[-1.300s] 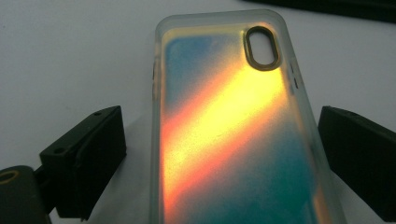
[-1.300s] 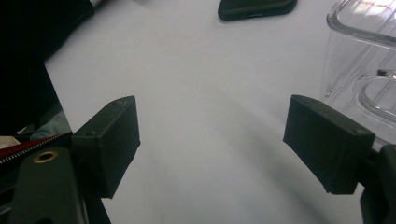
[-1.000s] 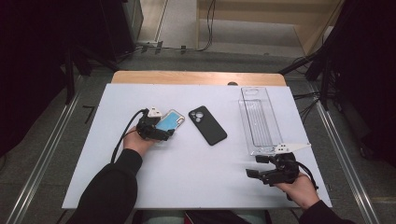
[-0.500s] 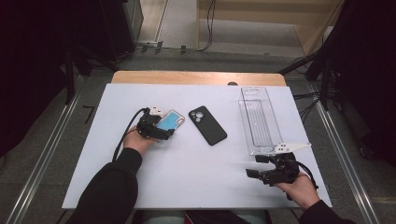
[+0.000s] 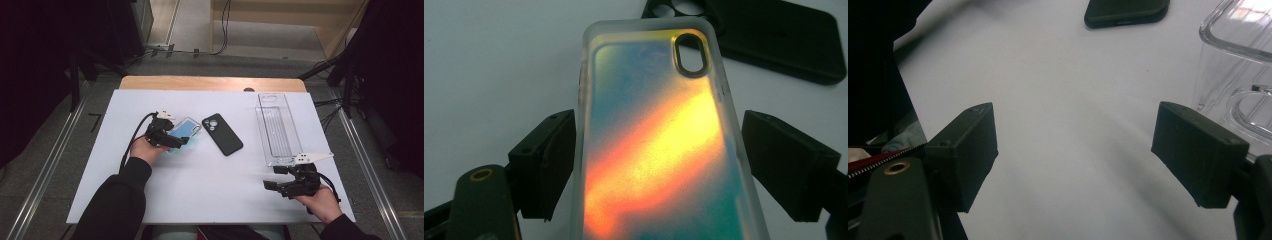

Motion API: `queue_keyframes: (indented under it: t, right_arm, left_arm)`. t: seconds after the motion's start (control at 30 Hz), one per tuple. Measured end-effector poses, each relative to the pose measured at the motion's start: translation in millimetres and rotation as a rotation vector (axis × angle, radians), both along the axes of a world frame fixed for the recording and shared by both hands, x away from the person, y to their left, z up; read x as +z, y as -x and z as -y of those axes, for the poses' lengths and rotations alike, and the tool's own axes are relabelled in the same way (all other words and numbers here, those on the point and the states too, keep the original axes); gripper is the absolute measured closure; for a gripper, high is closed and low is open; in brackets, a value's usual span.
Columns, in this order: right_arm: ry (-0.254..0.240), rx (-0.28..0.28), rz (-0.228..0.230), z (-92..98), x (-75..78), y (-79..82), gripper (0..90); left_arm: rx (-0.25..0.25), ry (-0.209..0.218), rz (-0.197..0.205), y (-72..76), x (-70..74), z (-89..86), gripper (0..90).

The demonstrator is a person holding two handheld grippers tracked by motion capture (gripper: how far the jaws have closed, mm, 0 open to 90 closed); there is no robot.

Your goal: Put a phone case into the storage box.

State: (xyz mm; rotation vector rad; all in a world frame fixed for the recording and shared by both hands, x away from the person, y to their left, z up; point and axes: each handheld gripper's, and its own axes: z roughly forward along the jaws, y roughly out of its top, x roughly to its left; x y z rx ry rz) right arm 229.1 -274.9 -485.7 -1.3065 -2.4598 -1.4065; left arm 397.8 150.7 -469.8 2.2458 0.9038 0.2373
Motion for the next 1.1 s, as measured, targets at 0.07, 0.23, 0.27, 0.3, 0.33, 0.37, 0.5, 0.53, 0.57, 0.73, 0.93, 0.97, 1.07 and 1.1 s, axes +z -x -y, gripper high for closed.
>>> queue_keyframes:
  t: [0.07, 0.23, 0.27, 0.3, 0.33, 0.37, 0.5, 0.53, 0.57, 0.73, 0.93, 0.97, 1.07, 1.1]
  right_arm:
    - [0.002, -0.001, -0.003, -0.1, 0.2, 0.1, 16.5]
    - [0.002, -0.005, -0.001, 0.2, 0.2, -0.4, 16.5]
    - [0.001, -0.007, 0.0, 0.4, 0.4, -0.6, 16.5]
    - [-0.001, -0.009, 0.0, 0.4, 0.5, -0.7, 16.5]
    - [0.0, -0.01, 0.001, 0.2, 0.7, -0.6, 16.5]
    - [0.0, -0.01, 0.002, -0.1, 0.8, -0.4, 16.5]
    - [-0.007, -0.023, -0.002, -1.5, 1.6, 0.1, 16.5]
    - [-0.008, -0.031, -0.004, -1.8, 1.6, -0.1, 16.5]
    - [-0.014, -0.037, -0.009, -2.0, 1.6, -0.4, 16.5]
    - [-0.018, -0.046, -0.019, -2.7, 2.4, -0.4, 16.5]
    - [-0.018, -0.056, -0.033, -4.4, 5.3, -0.8, 16.5]
    - [-0.019, -0.058, -0.035, -4.7, 6.0, -0.6, 16.5]
    - [-0.017, -0.062, -0.034, -4.8, 7.8, 0.0, 16.5]
    - [-0.018, -0.063, -0.037, -4.9, 8.8, 0.4, 16.6]
  left_arm:
    - [-0.001, 0.007, -0.005, 4.0, 4.8, -0.5, 17.3]
    - [-0.008, 0.046, -0.01, 13.1, 16.8, -2.1, 17.3]
    - [-0.007, 0.048, -0.013, 14.5, 18.5, -2.2, 17.3]
    - [-0.012, 0.053, -0.021, 16.0, 19.9, -2.0, 17.3]
    - [-0.011, 0.058, -0.023, 17.4, 20.3, -1.3, 17.3]
    - [-0.014, 0.056, -0.027, 19.3, 21.0, -0.4, 17.3]
    - [-0.029, 0.059, -0.04, 27.9, 24.2, 3.8, 17.3]
    - [-0.029, 0.066, -0.044, 30.1, 24.9, 4.9, 17.3]
    - [-0.028, 0.069, -0.05, 32.6, 25.6, 5.6, 17.3]
    - [-0.04, 0.082, -0.055, 46.5, 28.7, 11.3, 17.3]
    - [-0.043, 0.102, -0.053, 60.0, 31.6, 15.1, 17.3]
    - [-0.039, 0.109, -0.055, 62.3, 31.7, 15.2, 17.3]
    - [-0.033, 0.115, -0.044, 68.8, 31.9, 16.9, 17.3]
    - [-0.025, 0.113, -0.02, 72.4, 32.5, 18.3, 17.2]
